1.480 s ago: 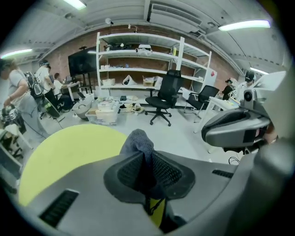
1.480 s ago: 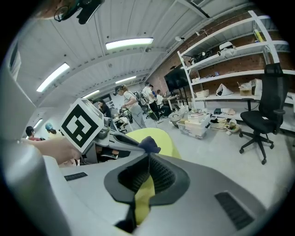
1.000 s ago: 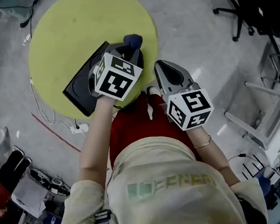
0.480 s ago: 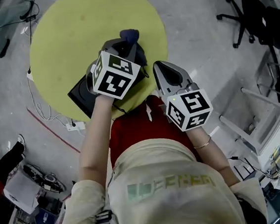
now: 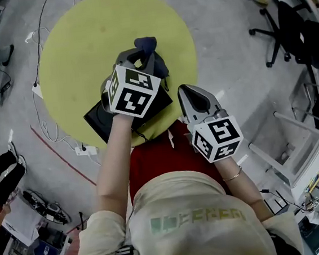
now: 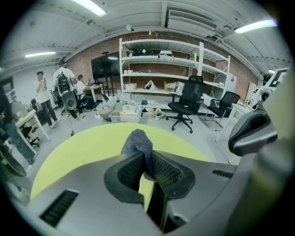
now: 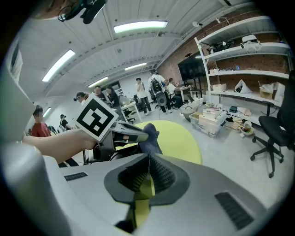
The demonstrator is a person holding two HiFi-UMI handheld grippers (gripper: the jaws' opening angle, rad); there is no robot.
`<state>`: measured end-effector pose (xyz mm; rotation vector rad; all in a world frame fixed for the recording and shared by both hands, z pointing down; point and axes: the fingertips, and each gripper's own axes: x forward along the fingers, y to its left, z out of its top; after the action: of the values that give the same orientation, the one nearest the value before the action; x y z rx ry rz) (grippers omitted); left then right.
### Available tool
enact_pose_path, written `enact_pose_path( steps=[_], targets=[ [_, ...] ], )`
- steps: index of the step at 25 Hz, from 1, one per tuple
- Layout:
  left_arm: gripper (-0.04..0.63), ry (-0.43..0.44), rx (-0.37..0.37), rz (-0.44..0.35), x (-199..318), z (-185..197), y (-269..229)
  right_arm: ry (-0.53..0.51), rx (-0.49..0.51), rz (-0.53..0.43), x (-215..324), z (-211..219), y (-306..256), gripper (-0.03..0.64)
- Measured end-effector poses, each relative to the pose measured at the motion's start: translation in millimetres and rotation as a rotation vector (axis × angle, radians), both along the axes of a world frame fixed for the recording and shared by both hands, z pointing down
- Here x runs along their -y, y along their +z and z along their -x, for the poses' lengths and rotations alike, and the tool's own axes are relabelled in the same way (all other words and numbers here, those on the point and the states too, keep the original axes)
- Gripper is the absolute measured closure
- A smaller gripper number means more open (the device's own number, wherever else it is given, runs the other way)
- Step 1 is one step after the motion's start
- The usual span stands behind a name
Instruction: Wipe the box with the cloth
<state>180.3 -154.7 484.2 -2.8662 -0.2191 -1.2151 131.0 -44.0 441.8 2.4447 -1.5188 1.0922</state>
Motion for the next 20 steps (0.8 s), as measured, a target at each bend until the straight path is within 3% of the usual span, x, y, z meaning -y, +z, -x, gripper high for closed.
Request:
enact_pose_path(
  steps=[6,12,15,20],
  targets=[
    [0.534,-0.163,-0.074,-0.079,36,7,-13,-0.017,-0.001,-0.011,-2,5,-3,0.578],
    [0.534,-0.361,-0.222,-0.141,66,42,-60,-0.052,-0.014,-0.050,-12,13,-14,0.580],
    [0.534,-0.448,-0.292,-0.150,68,66,-87,-0.077,-0.022,-0.074,-19,19,-23,0.580],
    [0.534,-0.556,-0.336,-0.166,51,101,-111,-0.138,-0.038,-0.120,-35,22,-34,0.578]
  ],
)
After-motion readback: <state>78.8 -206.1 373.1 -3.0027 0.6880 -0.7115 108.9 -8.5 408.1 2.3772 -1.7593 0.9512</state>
